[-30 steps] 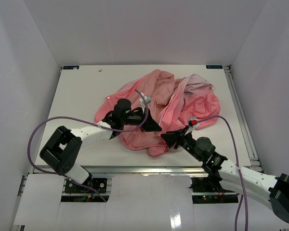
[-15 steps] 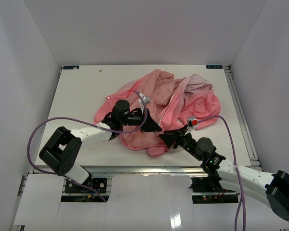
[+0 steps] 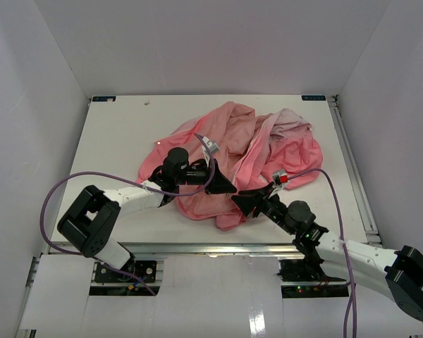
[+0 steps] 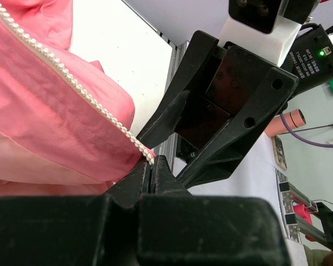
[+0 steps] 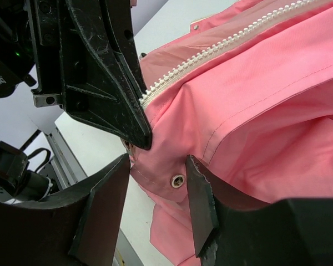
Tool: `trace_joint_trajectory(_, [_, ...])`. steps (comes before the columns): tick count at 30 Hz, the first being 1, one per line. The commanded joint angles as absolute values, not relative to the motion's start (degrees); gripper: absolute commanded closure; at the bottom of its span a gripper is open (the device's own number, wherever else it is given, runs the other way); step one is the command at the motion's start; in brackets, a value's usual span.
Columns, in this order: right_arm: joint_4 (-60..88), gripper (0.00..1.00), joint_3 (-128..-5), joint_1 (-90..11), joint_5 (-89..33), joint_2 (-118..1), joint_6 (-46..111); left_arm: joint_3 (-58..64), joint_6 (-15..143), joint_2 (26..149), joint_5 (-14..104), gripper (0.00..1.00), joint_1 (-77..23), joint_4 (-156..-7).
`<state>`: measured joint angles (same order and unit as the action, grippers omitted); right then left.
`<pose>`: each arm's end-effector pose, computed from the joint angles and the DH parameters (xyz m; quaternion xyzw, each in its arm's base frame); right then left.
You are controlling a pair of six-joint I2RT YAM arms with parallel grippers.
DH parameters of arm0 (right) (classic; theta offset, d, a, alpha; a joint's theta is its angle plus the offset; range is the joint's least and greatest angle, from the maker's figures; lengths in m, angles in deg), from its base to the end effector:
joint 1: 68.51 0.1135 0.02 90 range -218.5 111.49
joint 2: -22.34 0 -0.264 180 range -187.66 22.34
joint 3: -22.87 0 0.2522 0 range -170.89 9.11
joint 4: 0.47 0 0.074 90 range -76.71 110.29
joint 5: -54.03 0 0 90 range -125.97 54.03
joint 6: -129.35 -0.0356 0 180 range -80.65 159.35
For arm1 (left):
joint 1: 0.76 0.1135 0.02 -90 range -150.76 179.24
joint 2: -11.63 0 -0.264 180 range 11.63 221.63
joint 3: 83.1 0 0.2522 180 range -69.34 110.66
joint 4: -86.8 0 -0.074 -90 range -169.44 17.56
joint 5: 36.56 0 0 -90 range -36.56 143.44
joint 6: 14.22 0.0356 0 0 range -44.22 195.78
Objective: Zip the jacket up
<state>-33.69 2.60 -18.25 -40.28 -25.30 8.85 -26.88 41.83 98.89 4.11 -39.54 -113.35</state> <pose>0.1139 0.1329 0.2038 -0.0874 0.6645 0.4613 0.5814 0.2317 -0.2208 0.2288 0.2950 0.6888 -0.6022 0.2752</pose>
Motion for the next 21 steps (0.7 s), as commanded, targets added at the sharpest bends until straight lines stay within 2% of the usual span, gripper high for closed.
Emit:
trace_joint_trajectory(1, [-38.04,0.50,2.06,-18.23,-40.89,-26.15,9.89,-27.67,40.93,96.44,1.17,1.00,-39.87,-117.71])
trace_joint_trajectory(8, [-39.18,0.53,1.28,-18.23,-40.45,-28.30,9.56,-28.21,39.84,96.71,0.53,1.00,-39.87,-119.52])
trace_joint_trajectory(13, [-39.37,0.60,1.00,-18.23,-40.60,-29.55,9.64,-28.48,39.56,96.71,0.27,1.00,-39.87,-120.16])
trace_joint_trajectory(17, [-39.97,0.71,0.62,-18.23,-39.83,-30.56,9.64,-28.65,39.31,96.92,0.27,1.00,-39.83,-120.93])
trace_joint_trajectory(19, [-40.26,0.86,0.53,-18.23,-39.60,-30.77,9.73,-28.84,39.28,97.20,0.19,1.00,-39.87,-121.23])
trace_joint_trajectory(21, [-40.32,0.92,0.41,-18.23,-39.66,-30.79,9.77,-28.94,39.26,97.36,-0.10,1.00,-39.87,-121.47])
